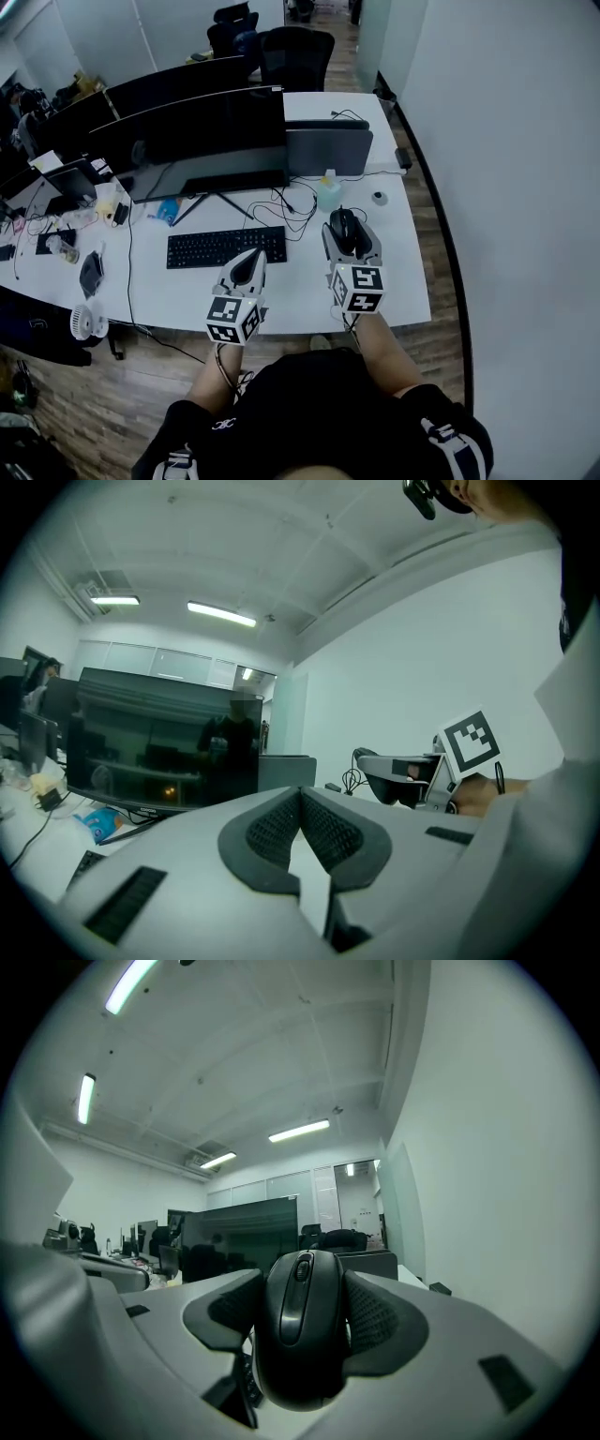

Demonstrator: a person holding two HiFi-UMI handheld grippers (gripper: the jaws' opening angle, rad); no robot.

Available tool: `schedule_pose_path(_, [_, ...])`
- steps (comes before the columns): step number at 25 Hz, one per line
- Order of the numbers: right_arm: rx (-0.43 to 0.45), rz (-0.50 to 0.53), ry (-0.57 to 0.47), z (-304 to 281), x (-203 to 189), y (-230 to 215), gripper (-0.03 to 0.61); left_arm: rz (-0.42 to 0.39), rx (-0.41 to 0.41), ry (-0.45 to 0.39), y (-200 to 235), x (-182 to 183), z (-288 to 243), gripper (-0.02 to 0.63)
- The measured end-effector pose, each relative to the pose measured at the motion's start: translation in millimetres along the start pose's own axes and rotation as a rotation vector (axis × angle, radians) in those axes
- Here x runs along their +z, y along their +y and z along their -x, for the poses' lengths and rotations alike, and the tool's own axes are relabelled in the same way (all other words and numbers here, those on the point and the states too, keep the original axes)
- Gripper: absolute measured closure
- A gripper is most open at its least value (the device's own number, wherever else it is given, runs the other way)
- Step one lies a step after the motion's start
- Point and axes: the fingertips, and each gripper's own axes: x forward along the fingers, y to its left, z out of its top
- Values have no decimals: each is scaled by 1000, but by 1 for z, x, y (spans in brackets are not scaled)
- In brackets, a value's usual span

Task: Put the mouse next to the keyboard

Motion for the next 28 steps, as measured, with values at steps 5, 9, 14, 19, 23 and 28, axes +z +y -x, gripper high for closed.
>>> schedule_pose_path(5, [37,1,32,-47,-16,-9,288,13,72,7,18,-4,-11,601])
schedule_pose_path(9, [50,10,79,-86,-39,-15,290,24,131,17,36,-9,-16,601])
schedule_pose_path(14, [82,18,144,-123,-70,-13,289,44,211,32,59,-16,-15,601])
schedule_pose_path(19, [112,24,218,-147,-103,-10,288,61,268,47,71,-22,-12,601])
schedule_pose_path(23, [133,25,277,-156,-130,-6,288,68,300,65,77,-28,-8,601])
schedule_pose_path(28, [149,22,340,-157,-162,-1,288,79,336,92,80,-38,1,601])
